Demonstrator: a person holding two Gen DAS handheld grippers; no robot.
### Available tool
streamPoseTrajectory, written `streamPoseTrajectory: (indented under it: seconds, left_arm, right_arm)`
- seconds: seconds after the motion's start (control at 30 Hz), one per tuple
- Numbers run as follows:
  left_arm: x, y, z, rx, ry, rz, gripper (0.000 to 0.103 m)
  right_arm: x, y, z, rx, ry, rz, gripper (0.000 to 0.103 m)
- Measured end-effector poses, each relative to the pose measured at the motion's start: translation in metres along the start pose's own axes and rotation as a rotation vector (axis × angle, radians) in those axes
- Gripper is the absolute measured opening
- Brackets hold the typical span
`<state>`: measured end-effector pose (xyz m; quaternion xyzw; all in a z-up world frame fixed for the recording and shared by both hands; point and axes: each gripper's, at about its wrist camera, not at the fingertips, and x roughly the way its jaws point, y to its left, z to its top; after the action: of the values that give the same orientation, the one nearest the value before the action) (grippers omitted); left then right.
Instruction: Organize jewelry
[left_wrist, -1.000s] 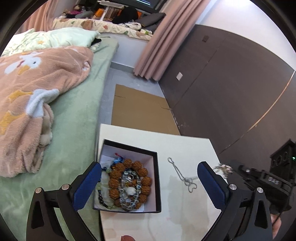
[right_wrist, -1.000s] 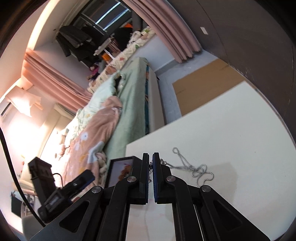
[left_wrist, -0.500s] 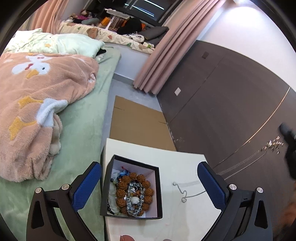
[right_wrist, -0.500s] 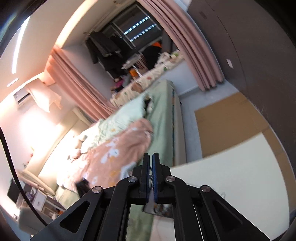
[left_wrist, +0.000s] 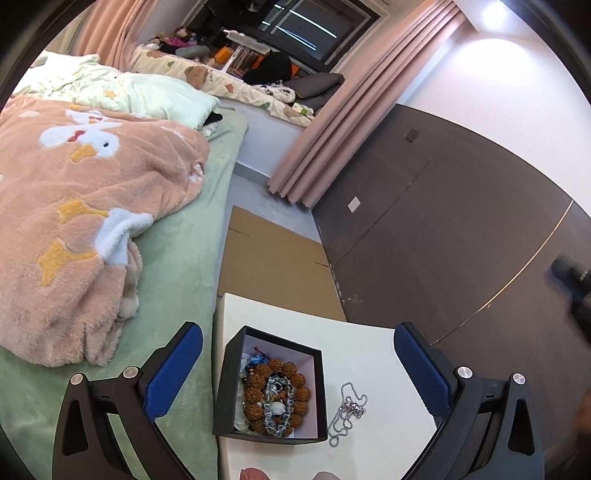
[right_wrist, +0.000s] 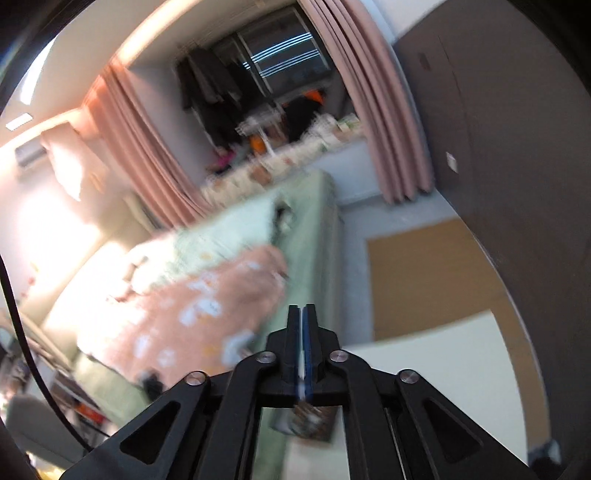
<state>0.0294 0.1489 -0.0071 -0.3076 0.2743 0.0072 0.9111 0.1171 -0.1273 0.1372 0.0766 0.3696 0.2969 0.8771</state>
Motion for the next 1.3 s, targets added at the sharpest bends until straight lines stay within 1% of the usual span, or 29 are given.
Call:
streamPoseTrajectory:
  seconds: [0.03, 0.07, 0.1, 0.33, 0.53, 0.67, 0.7, 0.73, 0.8, 0.9, 1.0, 1.07, 1.13, 1.23, 1.3]
  left_arm:
    - [-0.002, 0.000, 0.000, 0.000, 0.000, -0.002, 0.103]
    - [-0.003, 0.000, 0.000, 0.002, -0.002, -0.002, 0.103]
    - [-0.005, 0.000, -0.001, 0.006, -0.004, 0.000, 0.103]
    - [-0.008, 0.001, -0.002, 0.010, -0.011, 0.016, 0.103]
    - [-0.001, -0.001, -0.005, 0.022, 0.005, 0.029, 0.103]
    - [0.004, -0.004, -0.006, 0.029, 0.018, 0.030, 0.103]
    - [0.006, -0.005, -0.007, 0.029, 0.020, 0.029, 0.103]
    - [0.008, -0.005, -0.007, 0.027, 0.023, 0.031, 0.103]
    - [0.011, -0.007, -0.008, 0.026, 0.028, 0.031, 0.103]
    - [0.015, -0.008, -0.007, 0.026, 0.031, 0.034, 0.103]
    - [0.019, -0.007, -0.008, 0.013, 0.046, 0.036, 0.103]
    - [0.020, -0.004, -0.009, 0.003, 0.054, 0.034, 0.103]
    - [0.019, -0.003, -0.009, -0.001, 0.057, 0.036, 0.103]
    - [0.017, -0.001, -0.009, -0.006, 0.054, 0.039, 0.103]
    - [0.017, 0.001, -0.009, -0.013, 0.062, 0.042, 0.103]
  right_arm:
    - [0.011, -0.010, -0.009, 0.022, 0.026, -0.005, 0.055]
    - [0.019, -0.019, -0.018, 0.038, 0.035, -0.012, 0.071]
    - [0.028, -0.030, -0.028, 0.056, 0.043, -0.027, 0.073]
    - [0.090, -0.081, -0.081, 0.133, 0.217, -0.082, 0.073]
    - [0.133, -0.106, -0.118, 0.149, 0.311, -0.090, 0.073]
    - [0.161, -0.116, -0.139, 0.158, 0.363, -0.060, 0.073]
    - [0.165, -0.116, -0.142, 0.150, 0.375, -0.074, 0.073]
    - [0.170, -0.115, -0.143, 0.128, 0.389, -0.106, 0.073]
    - [0.174, -0.112, -0.143, 0.093, 0.387, -0.115, 0.073]
    - [0.179, -0.114, -0.144, 0.090, 0.383, -0.092, 0.073]
    - [0.190, -0.115, -0.146, 0.064, 0.379, -0.109, 0.070]
    - [0.198, -0.118, -0.152, 0.076, 0.410, -0.100, 0.061]
    - [0.198, -0.116, -0.156, 0.068, 0.421, -0.094, 0.059]
    - [0.196, -0.113, -0.161, 0.051, 0.433, -0.115, 0.052]
    - [0.194, -0.110, -0.164, 0.027, 0.433, -0.136, 0.049]
